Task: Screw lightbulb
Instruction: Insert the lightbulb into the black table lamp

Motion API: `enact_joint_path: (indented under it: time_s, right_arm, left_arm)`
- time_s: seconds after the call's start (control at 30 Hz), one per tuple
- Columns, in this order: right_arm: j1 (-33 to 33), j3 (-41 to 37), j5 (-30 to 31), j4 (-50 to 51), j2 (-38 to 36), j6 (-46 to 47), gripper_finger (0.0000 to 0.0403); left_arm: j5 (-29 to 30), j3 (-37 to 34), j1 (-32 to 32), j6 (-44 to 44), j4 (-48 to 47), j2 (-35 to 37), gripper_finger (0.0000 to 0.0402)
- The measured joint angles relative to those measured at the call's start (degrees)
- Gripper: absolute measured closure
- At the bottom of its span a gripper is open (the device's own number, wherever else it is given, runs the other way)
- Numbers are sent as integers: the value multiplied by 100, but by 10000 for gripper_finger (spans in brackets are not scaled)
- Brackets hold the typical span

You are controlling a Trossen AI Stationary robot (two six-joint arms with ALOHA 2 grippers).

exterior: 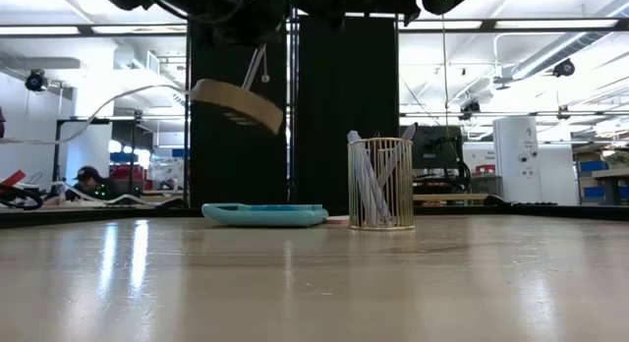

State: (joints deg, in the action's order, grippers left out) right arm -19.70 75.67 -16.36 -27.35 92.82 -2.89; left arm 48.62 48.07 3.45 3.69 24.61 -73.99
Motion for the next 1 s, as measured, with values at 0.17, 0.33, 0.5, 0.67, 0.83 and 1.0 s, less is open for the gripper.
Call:
enact_joint_path:
  time_s: [0.17, 0.33, 0.5, 0.67, 0.83, 1.0]
  right_arm:
    - [-14, -19, -491, 734, -360, -140, 173]
    - [190, -86, -622, 1412, -881, -298, 133]
    - [738, -117, -178, 2077, -1193, -336, 130]
    - [1635, -209, 1086, 2691, -1379, -532, 150]
    - [2823, -494, 2083, 3005, -1646, -233, 174]
    - [3861, -971, 3285, 2936, -1786, 186, 194]
  left_arm:
    - [-217, -67, -174, -151, 42, 198, 342]
    - [-558, -329, -506, -196, 312, 514, 341]
    - [-863, -639, -892, -295, 1155, 446, 341]
    - [-845, -820, -1307, -326, 1677, 56, 342]
    - [-647, -809, -1948, -261, 1957, -300, 342]
    - [-605, -906, -2530, -136, 2655, -659, 341]
